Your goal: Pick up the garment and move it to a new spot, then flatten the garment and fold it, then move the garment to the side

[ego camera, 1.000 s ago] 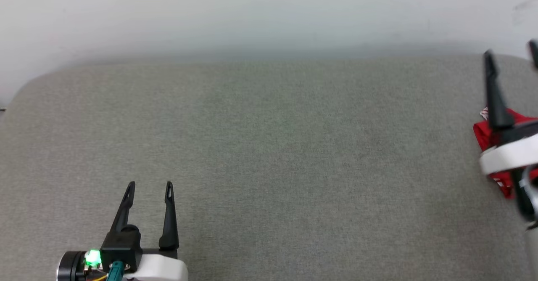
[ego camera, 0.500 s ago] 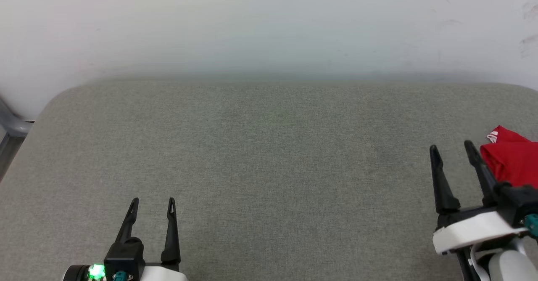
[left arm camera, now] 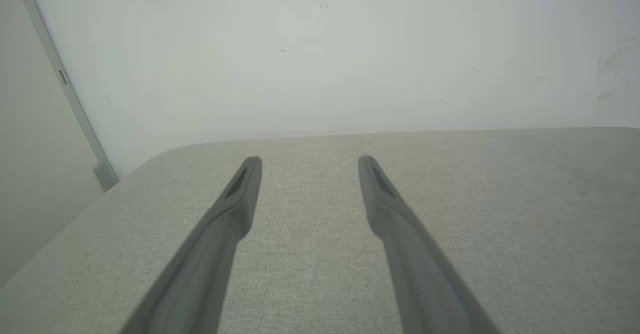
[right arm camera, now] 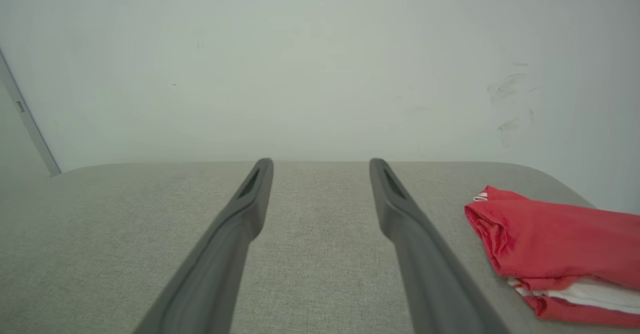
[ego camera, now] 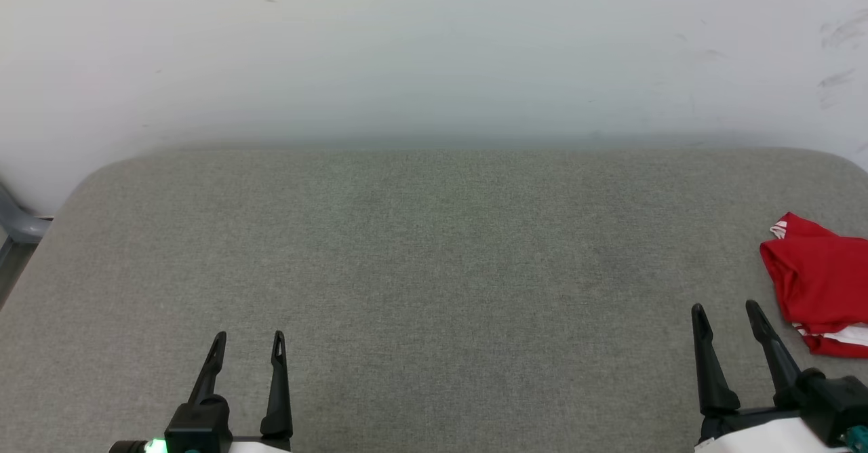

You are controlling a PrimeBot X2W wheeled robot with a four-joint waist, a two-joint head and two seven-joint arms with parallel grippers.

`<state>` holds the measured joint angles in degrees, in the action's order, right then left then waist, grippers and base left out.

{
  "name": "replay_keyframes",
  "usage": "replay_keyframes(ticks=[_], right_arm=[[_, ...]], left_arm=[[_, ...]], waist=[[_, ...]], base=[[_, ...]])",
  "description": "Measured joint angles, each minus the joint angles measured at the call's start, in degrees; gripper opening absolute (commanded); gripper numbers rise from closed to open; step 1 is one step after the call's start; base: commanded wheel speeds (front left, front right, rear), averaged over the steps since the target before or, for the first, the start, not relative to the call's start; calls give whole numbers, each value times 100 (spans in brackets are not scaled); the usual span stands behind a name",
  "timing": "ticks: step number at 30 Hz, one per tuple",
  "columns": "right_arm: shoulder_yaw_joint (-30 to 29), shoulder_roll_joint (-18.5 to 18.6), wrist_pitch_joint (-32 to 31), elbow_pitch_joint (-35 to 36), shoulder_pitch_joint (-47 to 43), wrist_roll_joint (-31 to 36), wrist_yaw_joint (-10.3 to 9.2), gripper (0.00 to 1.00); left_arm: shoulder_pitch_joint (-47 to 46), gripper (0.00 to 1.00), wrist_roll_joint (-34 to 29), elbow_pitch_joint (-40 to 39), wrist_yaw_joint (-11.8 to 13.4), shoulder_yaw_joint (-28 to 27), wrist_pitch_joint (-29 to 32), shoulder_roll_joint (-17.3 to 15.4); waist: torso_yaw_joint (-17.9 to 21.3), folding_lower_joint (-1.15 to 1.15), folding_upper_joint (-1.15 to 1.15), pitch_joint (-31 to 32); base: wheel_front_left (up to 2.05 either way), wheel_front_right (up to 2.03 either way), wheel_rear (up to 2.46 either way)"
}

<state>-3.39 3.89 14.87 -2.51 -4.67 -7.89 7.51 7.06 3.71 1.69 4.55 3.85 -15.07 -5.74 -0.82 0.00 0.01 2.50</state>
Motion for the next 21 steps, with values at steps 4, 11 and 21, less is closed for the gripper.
replay_keyframes(ticks=[4,11,21], right_arm=[[-11,-43,1,34,-166,-3,0,100],[-31,-74,4,63,-304,9,0,100],[-21,-86,-5,-32,-359,23,1,0]], left_arm=[[73,100,1,-4,-15,-9,0,11],[110,100,18,-7,-89,-38,0,25],[158,0,18,103,-131,-52,3,54]], waist=[[7,0,0,39],[20,0,0,70],[33,1,0,93]], base=[[0,0,0],[0,0,0],[0,0,0]])
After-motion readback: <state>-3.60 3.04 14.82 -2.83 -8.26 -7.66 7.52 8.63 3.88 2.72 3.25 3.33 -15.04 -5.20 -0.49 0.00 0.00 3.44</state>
